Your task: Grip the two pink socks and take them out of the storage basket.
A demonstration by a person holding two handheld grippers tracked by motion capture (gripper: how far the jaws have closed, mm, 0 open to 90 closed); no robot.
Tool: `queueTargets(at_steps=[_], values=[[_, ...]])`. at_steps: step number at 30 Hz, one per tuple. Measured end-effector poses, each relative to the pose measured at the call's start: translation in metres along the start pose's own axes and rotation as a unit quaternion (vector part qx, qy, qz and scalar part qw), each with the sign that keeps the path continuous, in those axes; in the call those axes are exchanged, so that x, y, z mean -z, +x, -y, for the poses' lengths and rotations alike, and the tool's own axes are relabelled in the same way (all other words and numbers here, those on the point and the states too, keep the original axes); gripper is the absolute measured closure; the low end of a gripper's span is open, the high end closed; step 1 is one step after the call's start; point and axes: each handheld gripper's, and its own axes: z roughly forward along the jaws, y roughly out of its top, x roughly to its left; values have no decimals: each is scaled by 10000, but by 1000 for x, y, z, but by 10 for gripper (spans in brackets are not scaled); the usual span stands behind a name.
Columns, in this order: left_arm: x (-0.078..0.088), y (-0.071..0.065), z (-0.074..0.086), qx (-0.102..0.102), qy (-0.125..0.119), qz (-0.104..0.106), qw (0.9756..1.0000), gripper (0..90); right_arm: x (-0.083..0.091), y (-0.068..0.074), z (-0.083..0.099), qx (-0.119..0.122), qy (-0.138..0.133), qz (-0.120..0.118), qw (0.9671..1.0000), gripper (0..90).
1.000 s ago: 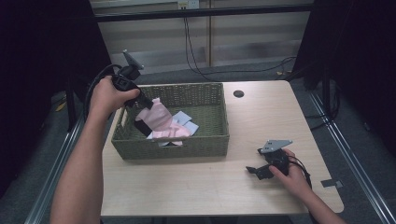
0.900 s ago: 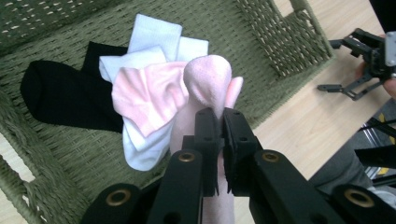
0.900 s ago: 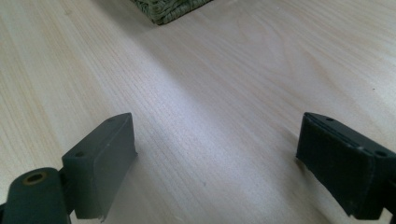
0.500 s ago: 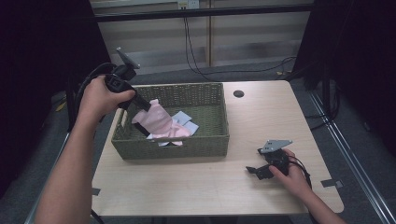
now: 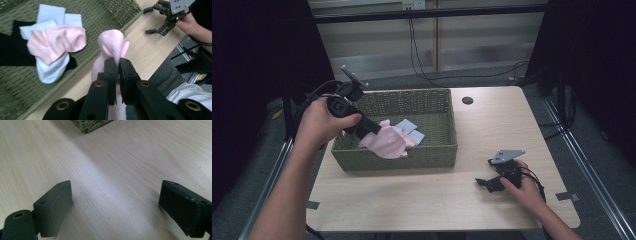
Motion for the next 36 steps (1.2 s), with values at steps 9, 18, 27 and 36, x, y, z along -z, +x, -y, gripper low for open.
queueTargets(at_steps=[9,18,27,36], values=[[-25,26,-4,139,-455,-225,9986,478,0,0,0,0,0,-1,10000,108],[-53,51,-9,273,-495,-386,9977,447,0,0,0,-1,-2,1,10000,108],[-82,72,-5,317,-336,-472,9978,424,0,0,0,-2,-2,-1,10000,108],[-119,91,-10,439,-254,-631,9967,402,0,0,0,0,-2,0,10000,108]])
